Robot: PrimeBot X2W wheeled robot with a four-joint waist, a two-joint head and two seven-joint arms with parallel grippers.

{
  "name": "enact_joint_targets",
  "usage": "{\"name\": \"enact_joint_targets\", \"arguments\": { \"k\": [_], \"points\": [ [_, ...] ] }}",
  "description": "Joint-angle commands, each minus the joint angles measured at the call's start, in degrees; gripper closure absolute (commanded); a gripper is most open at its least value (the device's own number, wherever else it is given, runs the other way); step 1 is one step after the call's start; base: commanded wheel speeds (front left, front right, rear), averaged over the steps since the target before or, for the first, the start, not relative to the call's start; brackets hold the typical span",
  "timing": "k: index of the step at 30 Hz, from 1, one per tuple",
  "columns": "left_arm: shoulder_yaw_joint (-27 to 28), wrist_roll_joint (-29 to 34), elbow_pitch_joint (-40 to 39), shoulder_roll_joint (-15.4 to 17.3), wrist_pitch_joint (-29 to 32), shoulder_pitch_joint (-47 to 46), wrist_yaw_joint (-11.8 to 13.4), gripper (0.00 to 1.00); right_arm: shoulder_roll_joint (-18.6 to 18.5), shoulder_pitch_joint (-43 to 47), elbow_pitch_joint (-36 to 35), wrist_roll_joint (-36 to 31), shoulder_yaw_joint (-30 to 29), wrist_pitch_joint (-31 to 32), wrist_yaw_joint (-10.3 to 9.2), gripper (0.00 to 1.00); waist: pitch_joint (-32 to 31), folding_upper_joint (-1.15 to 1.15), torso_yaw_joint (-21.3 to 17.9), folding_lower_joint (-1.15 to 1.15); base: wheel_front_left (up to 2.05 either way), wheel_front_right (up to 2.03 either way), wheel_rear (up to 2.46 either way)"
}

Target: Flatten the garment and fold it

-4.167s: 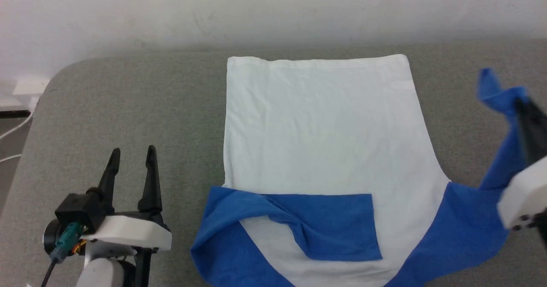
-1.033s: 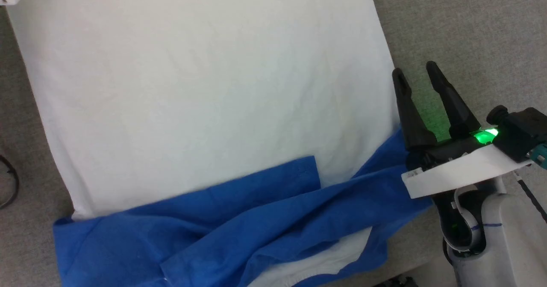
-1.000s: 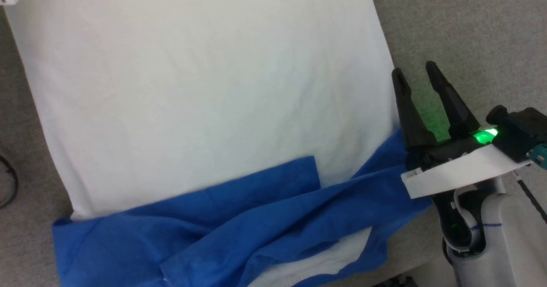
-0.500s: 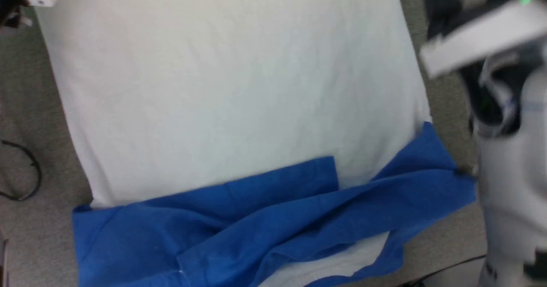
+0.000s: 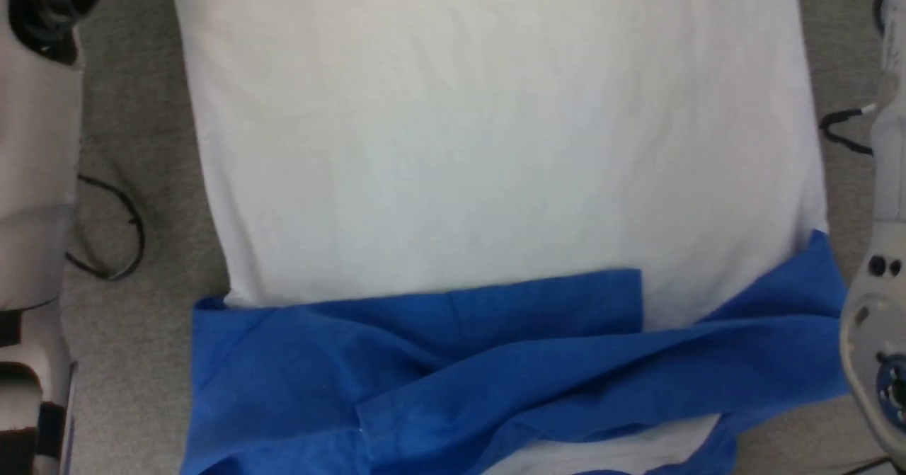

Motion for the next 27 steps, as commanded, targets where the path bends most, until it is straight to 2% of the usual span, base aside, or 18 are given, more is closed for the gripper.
{"name": "enact_joint_targets", "arguments": {
  "k": [1, 6, 7, 8, 9, 11, 12, 13, 14, 19, 27],
  "points": [
    [-0.27, -0.24, 0.31, -0.42, -0.67, -1.02, -0.52, 1.00, -0.16, -1.23, 1.52, -1.05, -0.97, 1.64, -0.05, 0.00, 1.30, -0.01, 2.01, -0.01, 0.00, 0.00, 0.00],
    [-1.03, -0.14, 1.07, -1.15, -2.30, -1.70, -1.27, 1.00, -0.23, -4.18, 5.75, -6.27, -4.31, 7.58, -0.05, 0.00, 2.00, -0.01, 3.07, -0.01, 0.00, 0.00, 0.00],
    [-1.16, -0.14, 1.27, -1.24, -2.57, -1.72, -1.39, 1.00, -0.18, -4.54, 6.17, -7.07, -4.94, 8.42, -0.05, 0.04, 2.08, -0.01, 3.16, -0.01, 0.00, 0.00, 0.00],
    [-1.27, -0.15, 1.48, -1.33, -2.82, -1.74, -1.51, 1.00, -0.12, -4.80, 6.55, -7.84, -5.39, 9.26, -0.05, 0.17, 2.14, -0.01, 3.24, -0.01, 0.00, 0.00, 0.00],
    [-1.36, -0.19, 1.70, -1.43, -3.07, -1.78, -1.60, 1.00, -0.07, -5.00, 6.86, -8.62, -5.75, 10.10, -0.05, 0.47, 2.19, -0.01, 3.29, -0.01, 0.00, 0.00, 0.00],
    [-1.48, -0.30, 2.21, -1.59, -3.50, -1.86, -1.77, 1.00, 0.05, -5.28, 7.31, -9.67, -6.45, 11.53, -0.05, 0.60, 2.24, -0.01, 3.38, -0.01, 0.00, 0.00, 0.00],
    [-1.51, -0.34, 2.50, -1.64, -3.75, -1.91, -1.82, 1.00, 0.11, -5.37, 7.51, -10.09, -6.47, 12.18, -0.05, 0.73, 2.22, -0.01, 3.39, -0.01, 0.00, 0.00, 0.00],
    [-1.54, -0.38, 2.80, -1.67, -3.97, -1.96, -1.87, 1.00, 0.16, -5.43, 7.54, -10.57, -6.23, 12.53, -0.05, 0.82, 2.19, -0.01, 3.36, -0.01, 0.00, 0.00, 0.00],
    [-1.56, -0.37, 3.08, -1.63, -4.15, -2.06, -1.92, 1.00, 0.19, -5.50, 7.31, -11.06, -6.08, 12.47, -0.05, 1.00, 2.22, -0.01, 3.29, -0.01, 0.00, 0.00, 0.00],
    [-1.56, 1.17, 4.04, -0.93, -7.96, -3.34, -1.83, 1.00, 0.30, -6.08, 5.42, -12.21, -5.72, 8.28, -0.05, 1.00, 2.41, -0.01, 2.78, -0.01, 0.00, 0.00, 0.00],
    [-0.88, 7.41, 5.90, 0.72, -22.30, -7.28, 1.17, 1.00, 0.34, -8.29, 4.08, -12.22, -4.81, -3.24, -0.05, 1.00, 2.06, -0.01, 1.78, -0.01, 0.00, 0.00, 0.00]
  ]
}}
